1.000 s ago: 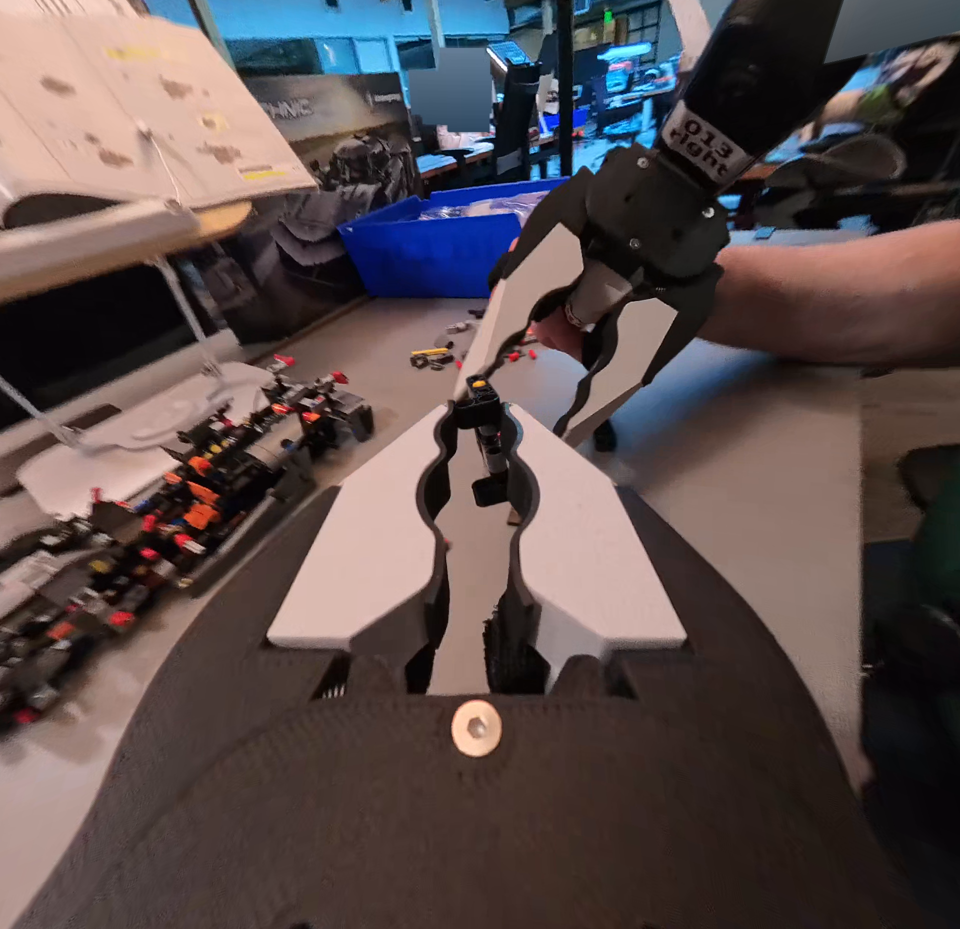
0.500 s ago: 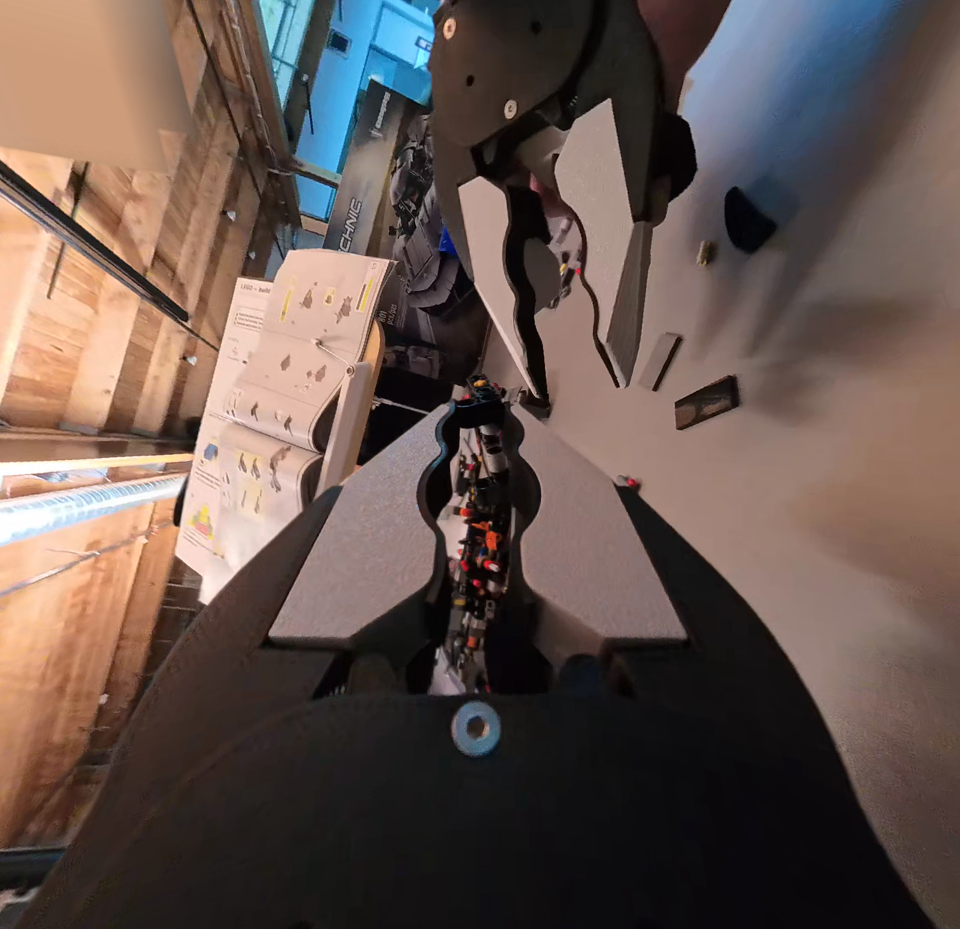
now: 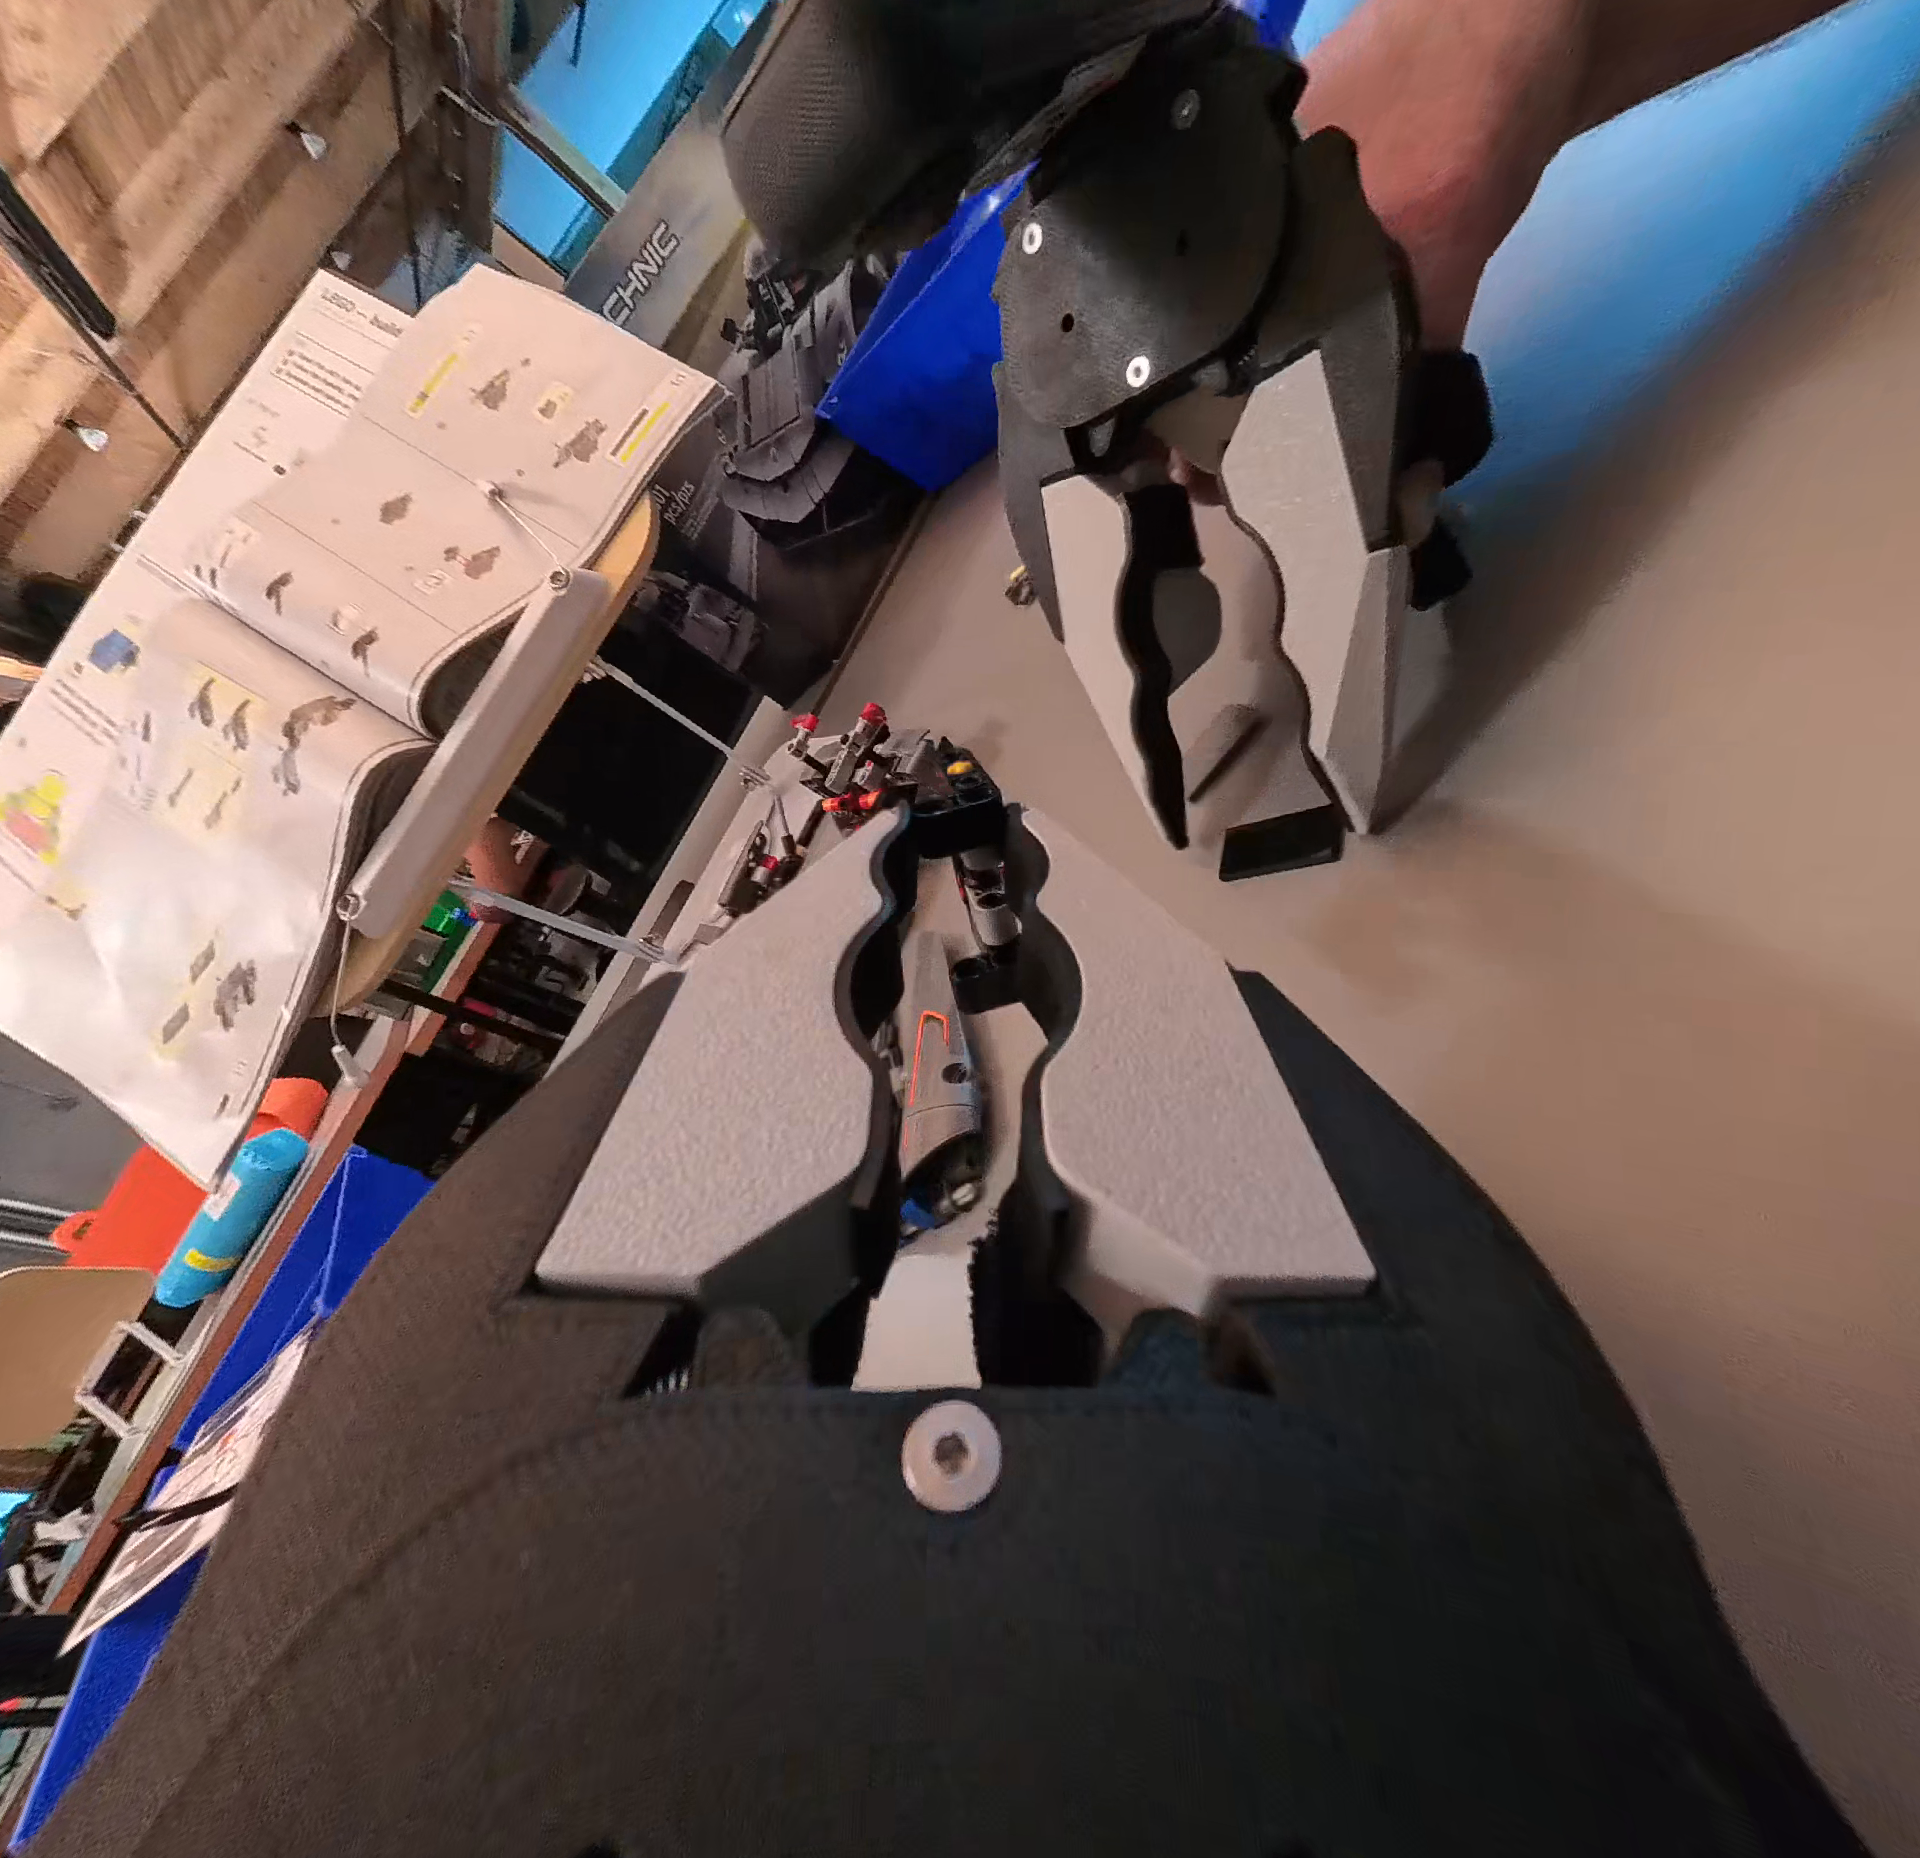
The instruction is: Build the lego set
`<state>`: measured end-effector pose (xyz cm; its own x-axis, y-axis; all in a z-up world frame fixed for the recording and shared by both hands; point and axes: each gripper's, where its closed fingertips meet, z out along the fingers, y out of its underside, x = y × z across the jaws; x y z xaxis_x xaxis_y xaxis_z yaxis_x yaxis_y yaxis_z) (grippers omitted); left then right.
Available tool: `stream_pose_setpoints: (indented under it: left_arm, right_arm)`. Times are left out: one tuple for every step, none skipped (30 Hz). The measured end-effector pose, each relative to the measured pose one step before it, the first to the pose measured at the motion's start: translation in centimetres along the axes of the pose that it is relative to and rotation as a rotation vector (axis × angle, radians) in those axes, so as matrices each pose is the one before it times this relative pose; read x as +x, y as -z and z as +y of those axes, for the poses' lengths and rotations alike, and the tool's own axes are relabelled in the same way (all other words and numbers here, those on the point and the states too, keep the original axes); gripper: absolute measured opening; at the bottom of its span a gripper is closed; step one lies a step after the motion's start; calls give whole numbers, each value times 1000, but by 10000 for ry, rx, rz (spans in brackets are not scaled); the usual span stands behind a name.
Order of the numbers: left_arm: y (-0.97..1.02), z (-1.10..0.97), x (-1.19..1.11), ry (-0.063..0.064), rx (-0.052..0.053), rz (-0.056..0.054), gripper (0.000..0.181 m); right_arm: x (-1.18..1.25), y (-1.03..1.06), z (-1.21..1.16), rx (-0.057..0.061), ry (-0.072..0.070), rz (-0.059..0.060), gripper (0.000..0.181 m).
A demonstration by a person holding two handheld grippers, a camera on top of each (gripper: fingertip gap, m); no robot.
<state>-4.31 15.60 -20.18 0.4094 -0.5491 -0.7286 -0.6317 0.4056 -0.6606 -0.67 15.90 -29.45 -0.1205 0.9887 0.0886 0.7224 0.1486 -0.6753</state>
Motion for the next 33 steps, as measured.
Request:
stream_pose_setpoints:
  left_arm:
    - [-84,53,105,43,-5,50,14]
    - [-87,35,125,63,-1,87,14]
    - [-92,52,147,63,-8,90,14]
    - [-86,48,78,41,-2,33,14]
    - [-64,57,0,59,-8,-15,14]
    - [-55,54,13,119,-7,23,14]
    - [-53,23,61,168,24,59,14]
    - [-52,19,11,199,29,33,14]
    - [-58,47,-26,214,8,6,14]
    - [-24,-16,-29,186,24,-10,14]
    - [-11,-53,50,107,43,18,14]
    - [-50,80,39,98,-48,9,14]
    - [-64,135,4,158,-64,11,14]
    - [-33,65,-39,237,4,18,14]
    - [-3,51,-144,304,16,-18,14]
    - [-22,116,-236,389,-18,-35,14]
    - [-12,59,-165,458,24,53,14]
    - [35,-97,-168,558,120,86,14]
    - [26,-158,-188,651,145,118,14]
    - [-24,-106,-179,784,113,169,14]
    - [-27,-144,-80,821,143,251,14]
    - [62,-377,-162,791,307,188,14]
    - [78,-368,-262,787,288,136,14]
    - [-2,-202,-108,713,168,212,14]
    - [-28,-183,33,597,141,262,14]
    - [-38,-169,-81,506,131,132,14]
    - [-65,-112,-61,448,87,117,14]
    - [-105,-139,234,482,97,298,14]
    - [-109,-115,196,550,72,277,14]
    - [-94,-68,-93,498,58,79,14]
    - [-104,1,-14,409,17,142,14]
    - [-119,20,89,419,8,214,14]
    - [-108,23,-52,426,20,121,14]
  right_arm:
    - [63,-6,113,-4,-247,-94,46]
    - [-83,-22,87,-19,-270,-193,43]
    - [-132,-38,59,-10,-246,-199,40]
    - [-37,-26,9,28,-183,-98,38]
    - [87,6,-12,45,-100,8,37]
    - [55,14,16,17,-39,4,36]
    - [12,15,20,-8,-3,-11,35]
    - [-5,1,-6,-11,3,1,34]
    - [-5,1,-4,-13,20,7,33]
    - [-5,9,-5,2,40,13,32]
    - [-8,5,3,28,29,-3,31]
    - [-2,23,15,36,21,-22,30]
    - [38,35,35,23,15,-11,30]
    - [35,27,9,27,-15,-13,30]
    - [45,25,0,35,-36,-17,30]
    - [129,48,12,30,-22,45,30]
    - [167,88,-31,48,-23,60,30]
    - [117,166,-164,128,-35,28,30]
    - [104,270,-381,233,-19,38,30]
    - [27,352,-523,278,22,23,30]
    - [3,417,-586,282,57,40,30]
    - [92,464,-712,322,98,126,30]
    - [84,499,-815,360,115,141,30]
    - [79,516,-903,378,105,147,30]
    - [153,516,-944,384,93,180,30]
    - [121,495,-995,395,94,186,30]
    - [-3,433,-1032,386,134,151,30]
    - [-16,346,-965,308,265,217,30]
    - [-25,266,-773,180,448,289,30]
    - [-92,166,-560,50,522,268,31]
    - [-84,93,-413,-19,477,253,31]
    - [-95,10,-256,-81,408,198,31]
    - [-80,-48,-133,-102,384,193,31]
